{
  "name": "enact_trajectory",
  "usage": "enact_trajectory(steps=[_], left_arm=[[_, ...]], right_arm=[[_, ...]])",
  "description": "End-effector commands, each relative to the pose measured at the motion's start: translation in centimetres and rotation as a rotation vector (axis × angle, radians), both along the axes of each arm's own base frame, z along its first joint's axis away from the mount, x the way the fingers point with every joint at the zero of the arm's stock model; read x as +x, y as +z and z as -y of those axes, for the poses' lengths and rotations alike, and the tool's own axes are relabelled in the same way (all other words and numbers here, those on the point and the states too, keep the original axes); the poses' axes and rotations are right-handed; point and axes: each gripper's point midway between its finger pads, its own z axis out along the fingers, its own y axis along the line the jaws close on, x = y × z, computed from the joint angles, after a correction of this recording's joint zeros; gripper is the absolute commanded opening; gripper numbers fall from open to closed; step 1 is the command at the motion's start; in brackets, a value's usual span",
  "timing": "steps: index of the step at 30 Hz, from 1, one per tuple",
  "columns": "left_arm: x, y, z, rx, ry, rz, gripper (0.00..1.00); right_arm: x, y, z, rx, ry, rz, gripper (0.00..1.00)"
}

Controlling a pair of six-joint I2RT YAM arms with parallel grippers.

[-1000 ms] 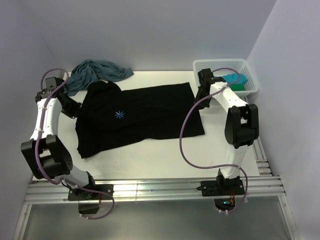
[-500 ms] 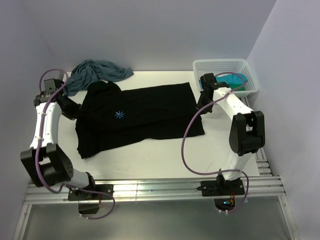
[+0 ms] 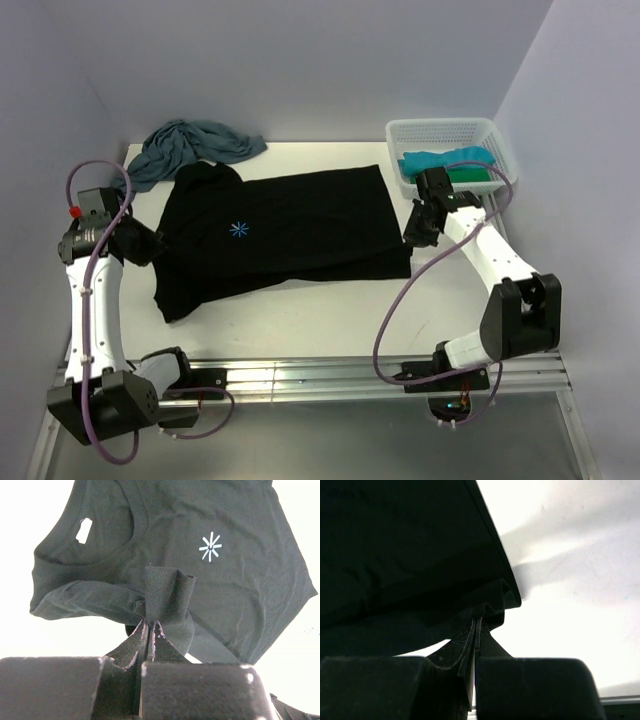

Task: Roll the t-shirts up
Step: Fold the tshirt

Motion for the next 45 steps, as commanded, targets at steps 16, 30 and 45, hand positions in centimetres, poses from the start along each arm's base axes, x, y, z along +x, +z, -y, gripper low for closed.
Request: enact_trajectory(steps=[16,30,45], left_arm=[[-7.8,1.5,3.2,-0.057,0.001,0.051,0.00],[-3.9,2.4,1.5,-0.007,-0.020,0.033,0.00],[2.0,0.0,0.6,-0.046,-0.066,-0.043,0.00]], right_arm=[[-4.8,2.3,1.1,-0.002,0.019,0.083,0.00],[-2.5,2.1,1.2,-0.025,0.011,0.063,0.00],[3.0,0.8,0.1,-0.017,0.001,0.009,0.00]])
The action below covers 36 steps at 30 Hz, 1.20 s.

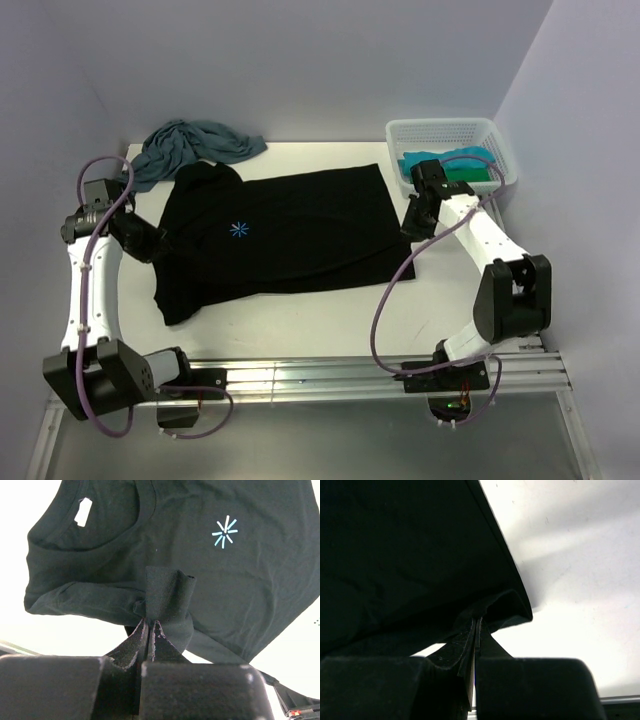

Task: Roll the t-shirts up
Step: Fold the tshirt

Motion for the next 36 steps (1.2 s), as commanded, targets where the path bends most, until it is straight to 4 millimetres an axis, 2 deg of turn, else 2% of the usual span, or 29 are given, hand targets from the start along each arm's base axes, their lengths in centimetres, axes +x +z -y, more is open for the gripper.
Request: enact_trajectory(steps=[1,14,23,25,27,28,29,31,32,33,36], left_arm=[[2.3,1.4,-0.3,0.018,-0.034,0.073,0.00],[6.6,1.6,-1.8,0.042,-0.037,0.055,0.00],[9.1,0.1,-2.1,0.037,-0.051,0.023,0.00],[9.9,-0.6,-2.3,0.037,-0.051,0.019,0.01],[11.0,-1.5,-2.4,0.029,-0.053,0.018,0.02],[11.4,-2.0,-2.4,0.025,-0.056,0.008,0.07],[11.9,-2.9,-2.5,0.019,-0.058,-0.014,0.31],[12.7,-3.5,-2.6,0.011,-0.067,-0.028,0.48],[13.6,-3.4,-2.7,0.024,-0.074,-0.022,0.54],[13.9,-3.0,-2.9,0.038,-0.079,-0.016,0.67],[14.6,-1.4,-3.8,0.090,-0.088,0.000,0.74]], right_arm=[[2.1,1.1,0.1,-0.004,-0.012,0.046,0.00],[5.6,1.0,-0.4,-0.003,-0.018,0.034,0.00],[8.1,-0.3,-0.7,-0.009,-0.027,0.012,0.00],[9.1,-0.1,-0.6,-0.018,-0.034,0.025,0.00],[9.7,-0.8,-0.6,-0.029,-0.039,0.005,0.00],[10.4,-0.4,-0.7,-0.027,-0.041,0.016,0.10],[10.6,-1.2,-0.6,-0.034,-0.047,-0.003,0.28],[11.0,-1.2,-0.5,-0.038,-0.065,-0.004,0.59],[11.1,-1.1,-0.6,-0.033,-0.067,0.003,0.60],[11.2,-0.8,-0.7,-0.027,-0.065,0.011,0.61],[10.3,0.2,-0.8,-0.011,-0.048,0.039,0.62]])
